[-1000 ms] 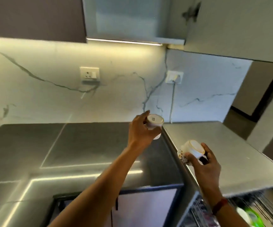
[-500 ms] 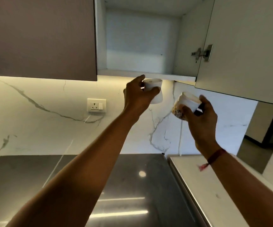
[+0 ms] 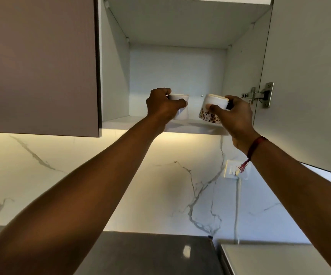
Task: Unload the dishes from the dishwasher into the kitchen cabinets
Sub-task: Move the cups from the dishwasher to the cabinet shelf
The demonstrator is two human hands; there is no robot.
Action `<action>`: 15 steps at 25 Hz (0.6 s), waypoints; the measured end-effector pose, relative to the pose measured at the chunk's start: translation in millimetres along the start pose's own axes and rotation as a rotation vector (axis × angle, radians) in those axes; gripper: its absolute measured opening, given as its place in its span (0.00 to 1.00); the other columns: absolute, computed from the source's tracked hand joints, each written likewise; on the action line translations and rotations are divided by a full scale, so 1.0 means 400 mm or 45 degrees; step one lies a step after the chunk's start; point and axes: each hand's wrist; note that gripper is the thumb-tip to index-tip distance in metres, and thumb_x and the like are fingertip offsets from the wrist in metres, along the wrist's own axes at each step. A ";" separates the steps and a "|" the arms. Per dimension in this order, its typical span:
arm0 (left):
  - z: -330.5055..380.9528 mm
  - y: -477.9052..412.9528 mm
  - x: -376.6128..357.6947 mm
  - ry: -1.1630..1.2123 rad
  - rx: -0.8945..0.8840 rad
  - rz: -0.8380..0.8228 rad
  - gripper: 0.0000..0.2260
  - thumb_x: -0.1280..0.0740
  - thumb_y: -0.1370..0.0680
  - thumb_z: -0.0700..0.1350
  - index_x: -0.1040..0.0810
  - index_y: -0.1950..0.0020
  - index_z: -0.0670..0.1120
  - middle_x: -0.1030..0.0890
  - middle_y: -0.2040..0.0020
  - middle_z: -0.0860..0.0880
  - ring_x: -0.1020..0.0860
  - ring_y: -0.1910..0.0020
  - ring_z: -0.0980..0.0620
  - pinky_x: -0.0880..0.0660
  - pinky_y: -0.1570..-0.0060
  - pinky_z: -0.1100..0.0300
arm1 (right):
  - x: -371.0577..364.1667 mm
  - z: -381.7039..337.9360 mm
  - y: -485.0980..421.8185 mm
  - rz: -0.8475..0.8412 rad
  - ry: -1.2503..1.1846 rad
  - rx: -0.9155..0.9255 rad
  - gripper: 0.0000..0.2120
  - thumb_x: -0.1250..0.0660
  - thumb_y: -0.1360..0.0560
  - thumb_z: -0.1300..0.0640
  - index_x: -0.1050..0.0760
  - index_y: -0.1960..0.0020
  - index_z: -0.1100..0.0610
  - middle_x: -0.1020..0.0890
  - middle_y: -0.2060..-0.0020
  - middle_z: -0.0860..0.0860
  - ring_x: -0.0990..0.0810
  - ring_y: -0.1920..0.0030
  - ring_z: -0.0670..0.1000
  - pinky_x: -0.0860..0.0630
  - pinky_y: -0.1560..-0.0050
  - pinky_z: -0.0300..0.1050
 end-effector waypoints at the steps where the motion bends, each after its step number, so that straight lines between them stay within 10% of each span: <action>1: -0.012 -0.014 -0.008 -0.026 -0.002 0.000 0.32 0.21 0.33 0.42 0.29 0.31 0.40 0.24 0.35 0.44 0.23 0.39 0.46 0.25 0.39 0.56 | -0.011 0.007 -0.019 -0.021 0.011 -0.015 0.19 0.22 0.34 0.53 0.23 0.45 0.55 0.18 0.51 0.52 0.17 0.51 0.50 0.19 0.49 0.46; 15: -0.112 -0.183 -0.040 -0.231 0.113 -0.317 0.28 0.24 0.29 0.41 0.28 0.32 0.41 0.27 0.34 0.41 0.26 0.37 0.43 0.24 0.39 0.49 | -0.086 0.036 -0.097 -0.168 0.407 -0.161 0.22 0.23 0.32 0.51 0.23 0.44 0.60 0.21 0.52 0.53 0.19 0.52 0.53 0.21 0.50 0.44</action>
Point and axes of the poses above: each hand's wrist, its own y-axis away from the middle knuckle, its own x-axis out of the back of the hand, z = x × y
